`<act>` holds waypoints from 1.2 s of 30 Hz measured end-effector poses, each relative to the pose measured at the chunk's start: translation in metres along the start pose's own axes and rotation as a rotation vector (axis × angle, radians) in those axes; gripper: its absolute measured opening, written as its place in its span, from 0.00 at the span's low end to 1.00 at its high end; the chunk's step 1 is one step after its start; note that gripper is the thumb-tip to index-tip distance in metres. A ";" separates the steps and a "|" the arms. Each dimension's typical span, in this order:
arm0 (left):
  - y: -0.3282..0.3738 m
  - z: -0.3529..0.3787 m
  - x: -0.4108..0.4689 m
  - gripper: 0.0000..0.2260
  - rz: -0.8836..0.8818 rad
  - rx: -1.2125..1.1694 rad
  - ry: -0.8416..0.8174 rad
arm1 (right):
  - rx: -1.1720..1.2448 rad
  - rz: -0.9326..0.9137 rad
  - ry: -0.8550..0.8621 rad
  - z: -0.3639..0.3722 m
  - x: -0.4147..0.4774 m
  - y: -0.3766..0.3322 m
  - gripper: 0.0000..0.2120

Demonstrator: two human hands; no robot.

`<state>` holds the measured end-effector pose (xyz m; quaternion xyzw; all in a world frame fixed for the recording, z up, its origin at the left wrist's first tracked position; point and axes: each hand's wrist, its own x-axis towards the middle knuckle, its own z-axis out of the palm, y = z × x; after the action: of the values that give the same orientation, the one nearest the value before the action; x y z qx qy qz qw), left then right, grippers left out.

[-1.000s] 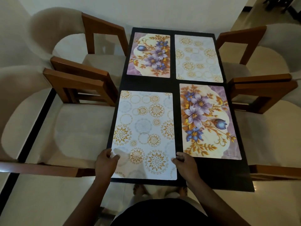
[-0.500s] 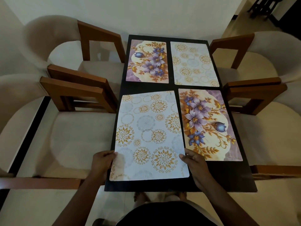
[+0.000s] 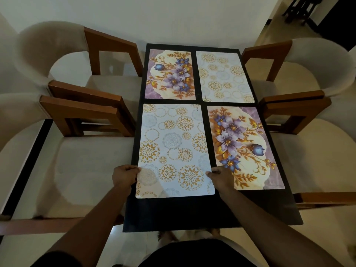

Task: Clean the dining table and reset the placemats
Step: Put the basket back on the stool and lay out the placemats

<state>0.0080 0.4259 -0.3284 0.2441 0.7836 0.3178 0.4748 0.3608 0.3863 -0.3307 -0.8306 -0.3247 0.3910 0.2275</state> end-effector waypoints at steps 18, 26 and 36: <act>-0.003 0.008 0.013 0.05 0.024 0.053 0.047 | 0.171 0.135 0.040 0.008 0.007 0.004 0.08; -0.004 0.007 0.014 0.04 0.012 0.034 0.041 | 0.186 0.182 0.021 0.006 0.008 0.000 0.10; 0.004 0.008 0.003 0.04 0.053 0.122 0.083 | -0.025 0.069 0.042 0.002 -0.003 -0.009 0.09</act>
<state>0.0144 0.4331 -0.3299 0.2799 0.8139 0.2916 0.4174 0.3545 0.3901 -0.3245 -0.8522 -0.2958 0.3769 0.2102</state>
